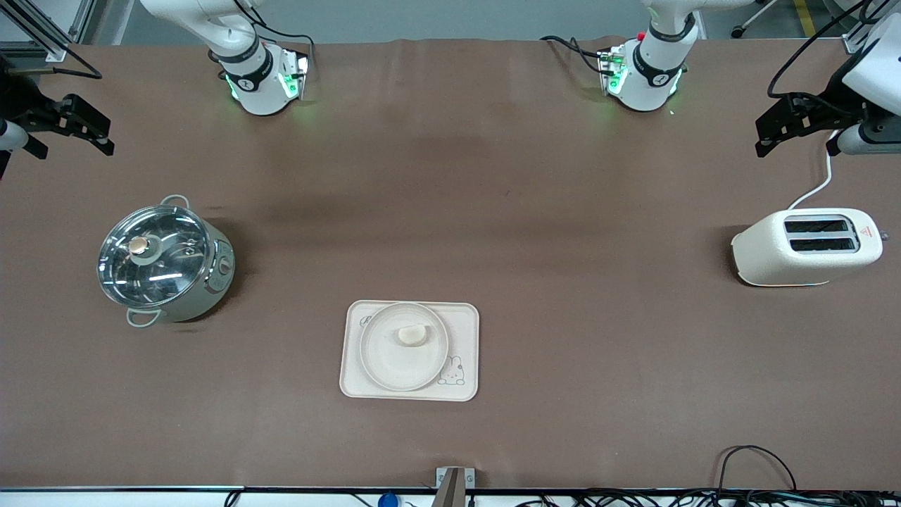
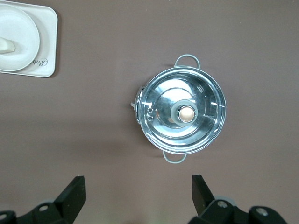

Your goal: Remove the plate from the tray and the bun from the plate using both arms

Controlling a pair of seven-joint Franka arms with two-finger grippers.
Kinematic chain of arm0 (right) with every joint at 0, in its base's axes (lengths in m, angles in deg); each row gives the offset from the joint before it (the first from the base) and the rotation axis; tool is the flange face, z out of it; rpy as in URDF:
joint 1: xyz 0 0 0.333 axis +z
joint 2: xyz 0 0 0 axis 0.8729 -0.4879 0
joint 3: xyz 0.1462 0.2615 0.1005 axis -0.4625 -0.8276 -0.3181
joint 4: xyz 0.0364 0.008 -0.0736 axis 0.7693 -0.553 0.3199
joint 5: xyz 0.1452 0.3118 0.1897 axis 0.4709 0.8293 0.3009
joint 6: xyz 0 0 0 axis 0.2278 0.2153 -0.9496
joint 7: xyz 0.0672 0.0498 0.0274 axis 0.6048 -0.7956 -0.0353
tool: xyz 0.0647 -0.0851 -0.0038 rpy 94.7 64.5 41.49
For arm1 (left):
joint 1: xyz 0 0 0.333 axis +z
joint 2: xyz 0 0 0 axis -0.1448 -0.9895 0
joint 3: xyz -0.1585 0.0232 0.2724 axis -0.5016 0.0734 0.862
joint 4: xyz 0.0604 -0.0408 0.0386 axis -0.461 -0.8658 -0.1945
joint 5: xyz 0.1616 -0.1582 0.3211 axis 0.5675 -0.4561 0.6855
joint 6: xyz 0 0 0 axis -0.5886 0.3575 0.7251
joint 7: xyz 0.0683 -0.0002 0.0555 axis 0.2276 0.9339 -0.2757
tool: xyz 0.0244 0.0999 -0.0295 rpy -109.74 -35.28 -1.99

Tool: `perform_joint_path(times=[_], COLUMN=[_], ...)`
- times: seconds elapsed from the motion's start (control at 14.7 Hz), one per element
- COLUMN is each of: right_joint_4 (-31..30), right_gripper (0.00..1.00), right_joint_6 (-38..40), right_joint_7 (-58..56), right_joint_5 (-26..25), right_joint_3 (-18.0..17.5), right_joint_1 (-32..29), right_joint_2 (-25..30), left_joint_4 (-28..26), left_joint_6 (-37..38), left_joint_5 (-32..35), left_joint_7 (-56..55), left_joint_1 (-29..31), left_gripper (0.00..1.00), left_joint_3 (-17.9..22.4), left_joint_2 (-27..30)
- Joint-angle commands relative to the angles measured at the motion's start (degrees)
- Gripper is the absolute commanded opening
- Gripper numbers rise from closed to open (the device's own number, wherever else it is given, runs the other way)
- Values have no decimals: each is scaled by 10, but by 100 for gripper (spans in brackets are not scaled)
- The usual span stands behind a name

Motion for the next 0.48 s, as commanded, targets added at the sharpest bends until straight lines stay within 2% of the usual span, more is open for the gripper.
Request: perform_joint_path(times=[0.0,0.27,0.41], right_joint_4=[-4,-4,-4], right_gripper=[100,100,100], right_joint_6=[3,-1,-5], right_joint_7=[0,0,0], right_joint_5=[5,5,14], right_joint_3=[3,4,4], right_joint_1=[1,0,3], right_joint_2=[9,9,8], left_joint_4=[11,11,29], left_joint_6=[12,11,6], left_joint_5=[2,4,3], left_joint_7=[9,9,-1], left_joint_1=[0,-4,-14], left_gripper=[100,100,100], left_joint_3=[-2,-2,-2], left_joint_2=[-1,-3,-42])
